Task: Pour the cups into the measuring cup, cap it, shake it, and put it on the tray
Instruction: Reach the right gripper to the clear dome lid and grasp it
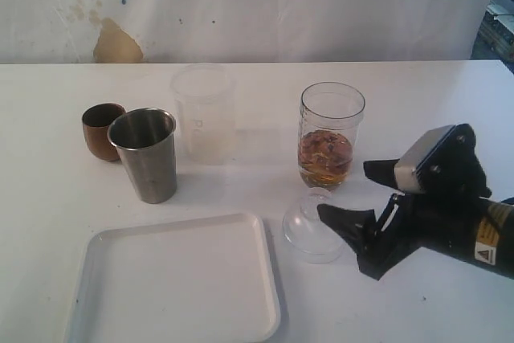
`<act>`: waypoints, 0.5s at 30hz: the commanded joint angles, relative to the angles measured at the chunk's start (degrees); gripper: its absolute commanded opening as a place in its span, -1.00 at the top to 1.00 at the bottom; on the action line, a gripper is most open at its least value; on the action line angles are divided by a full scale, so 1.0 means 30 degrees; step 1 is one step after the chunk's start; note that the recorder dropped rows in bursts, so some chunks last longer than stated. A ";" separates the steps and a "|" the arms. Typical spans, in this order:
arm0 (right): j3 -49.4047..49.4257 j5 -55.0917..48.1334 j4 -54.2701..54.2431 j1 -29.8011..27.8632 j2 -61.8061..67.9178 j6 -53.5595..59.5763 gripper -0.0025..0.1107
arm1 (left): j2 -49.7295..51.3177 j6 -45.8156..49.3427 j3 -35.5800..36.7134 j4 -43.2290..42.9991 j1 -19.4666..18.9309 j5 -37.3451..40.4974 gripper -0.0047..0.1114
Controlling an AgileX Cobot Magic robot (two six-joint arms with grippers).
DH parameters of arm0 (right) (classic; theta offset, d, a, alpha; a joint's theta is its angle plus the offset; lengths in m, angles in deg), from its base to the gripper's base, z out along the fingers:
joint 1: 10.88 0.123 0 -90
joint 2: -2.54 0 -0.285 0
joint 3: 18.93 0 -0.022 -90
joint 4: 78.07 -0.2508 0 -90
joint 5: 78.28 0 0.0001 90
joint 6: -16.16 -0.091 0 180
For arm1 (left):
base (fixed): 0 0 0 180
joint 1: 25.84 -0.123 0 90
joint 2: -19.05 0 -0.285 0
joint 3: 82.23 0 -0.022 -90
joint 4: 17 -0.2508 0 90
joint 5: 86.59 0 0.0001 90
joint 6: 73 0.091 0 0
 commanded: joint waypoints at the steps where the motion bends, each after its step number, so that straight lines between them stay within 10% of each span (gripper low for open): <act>1: -0.0108 0.2295 0.0012 -0.0037 0.2306 0.2750 -0.45 | -0.0063 -0.0024 0.0095 -0.0103 -0.0015 -0.0150 0.92; 15: -0.2100 0.3741 -0.0718 -0.0037 0.6471 0.3635 -0.45 | -0.0063 -0.0024 0.0095 -0.0103 -0.0015 -0.0189 0.92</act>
